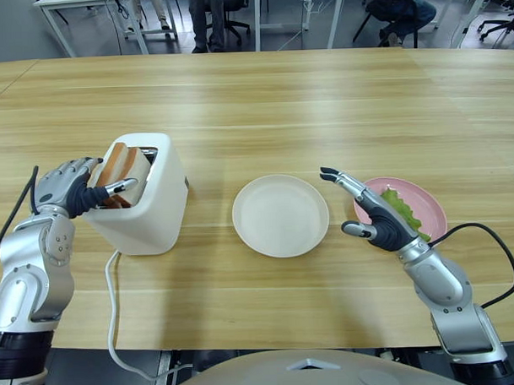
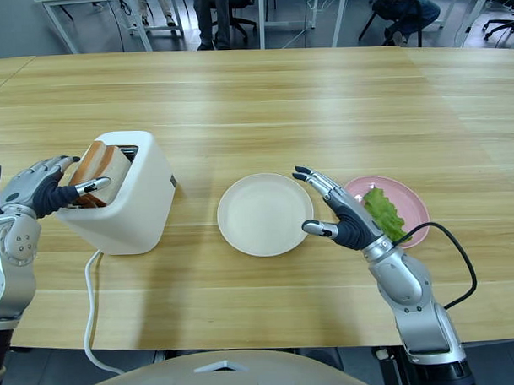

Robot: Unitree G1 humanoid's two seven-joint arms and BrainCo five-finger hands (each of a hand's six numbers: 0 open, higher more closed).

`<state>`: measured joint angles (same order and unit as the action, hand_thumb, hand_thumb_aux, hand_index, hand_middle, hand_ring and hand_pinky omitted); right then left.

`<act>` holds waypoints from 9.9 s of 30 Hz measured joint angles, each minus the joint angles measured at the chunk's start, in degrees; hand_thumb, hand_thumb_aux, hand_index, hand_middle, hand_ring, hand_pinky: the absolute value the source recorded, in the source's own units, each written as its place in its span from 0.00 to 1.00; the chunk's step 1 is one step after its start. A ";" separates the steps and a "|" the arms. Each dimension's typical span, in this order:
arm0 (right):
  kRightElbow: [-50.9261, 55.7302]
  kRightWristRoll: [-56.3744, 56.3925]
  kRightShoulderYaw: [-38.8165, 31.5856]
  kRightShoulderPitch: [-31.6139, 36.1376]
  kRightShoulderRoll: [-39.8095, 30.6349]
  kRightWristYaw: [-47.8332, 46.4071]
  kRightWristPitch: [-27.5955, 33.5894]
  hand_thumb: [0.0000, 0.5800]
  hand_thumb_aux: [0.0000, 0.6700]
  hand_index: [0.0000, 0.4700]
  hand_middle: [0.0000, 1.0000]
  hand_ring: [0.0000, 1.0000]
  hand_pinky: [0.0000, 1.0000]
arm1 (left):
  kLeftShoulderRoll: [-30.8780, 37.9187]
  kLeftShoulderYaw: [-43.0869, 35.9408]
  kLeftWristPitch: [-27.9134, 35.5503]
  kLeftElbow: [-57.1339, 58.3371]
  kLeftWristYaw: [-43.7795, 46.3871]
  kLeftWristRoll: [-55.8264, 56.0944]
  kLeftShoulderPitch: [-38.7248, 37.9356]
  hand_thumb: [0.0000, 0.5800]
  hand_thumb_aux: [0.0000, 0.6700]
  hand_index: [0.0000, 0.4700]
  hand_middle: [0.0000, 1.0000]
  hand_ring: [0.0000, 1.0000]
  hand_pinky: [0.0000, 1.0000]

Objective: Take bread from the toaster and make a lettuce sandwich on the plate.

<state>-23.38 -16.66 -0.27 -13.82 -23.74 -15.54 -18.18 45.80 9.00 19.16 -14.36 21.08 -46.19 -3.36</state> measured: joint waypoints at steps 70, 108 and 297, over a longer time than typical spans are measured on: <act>-0.89 -0.25 -1.24 0.78 0.27 -0.14 0.63 0.00 0.00 0.00 0.00 0.00 0.00 | -0.07 -6.21 4.65 3.14 -2.43 -8.32 2.39 0.75 0.50 0.49 0.00 0.00 0.00; 0.37 -4.44 0.34 3.02 -2.73 1.39 -0.03 0.00 0.00 0.00 0.00 0.00 0.00 | -14.32 8.56 -9.20 -4.81 -21.04 16.76 7.74 1.00 1.00 0.98 1.00 1.00 1.00; 19.22 -40.63 -20.70 16.18 -9.26 15.68 1.92 0.00 0.00 0.00 0.00 0.00 0.00 | -15.25 3.62 -14.15 -12.26 -23.49 3.44 6.73 1.00 1.00 0.98 1.00 1.00 1.00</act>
<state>-4.17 -57.28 -20.97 2.36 -33.00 0.15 -16.26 30.55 12.62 5.01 -26.62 -2.41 -42.75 3.37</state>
